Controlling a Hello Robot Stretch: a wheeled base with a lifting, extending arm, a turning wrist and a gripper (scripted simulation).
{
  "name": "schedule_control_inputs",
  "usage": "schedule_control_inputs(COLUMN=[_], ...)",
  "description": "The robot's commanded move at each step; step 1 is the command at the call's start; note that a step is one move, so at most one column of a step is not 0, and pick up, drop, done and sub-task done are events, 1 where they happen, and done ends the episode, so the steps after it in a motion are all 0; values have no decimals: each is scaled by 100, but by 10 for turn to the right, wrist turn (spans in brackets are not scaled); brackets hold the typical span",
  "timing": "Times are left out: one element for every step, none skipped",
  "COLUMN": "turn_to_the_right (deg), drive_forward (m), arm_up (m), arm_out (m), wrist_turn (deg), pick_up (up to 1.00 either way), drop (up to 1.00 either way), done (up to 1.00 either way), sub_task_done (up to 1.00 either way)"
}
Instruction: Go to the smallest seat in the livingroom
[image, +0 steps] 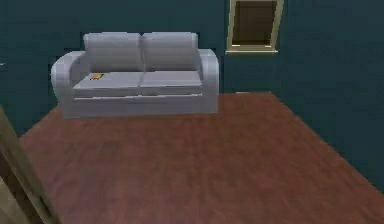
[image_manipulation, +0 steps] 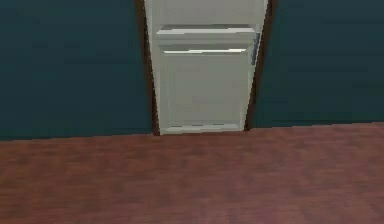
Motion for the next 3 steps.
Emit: schedule_control_inputs(turn_to_the_right=[0,-60,0], drive_forward=[100,0,80], arm_up=[0,0,0], arm_out=[0,0,0], wrist_turn=[0,0,0], pick_up=[0,0,0], drop=[0,0,0], done=[0,0,0], sub_task_done=[0,0,0])
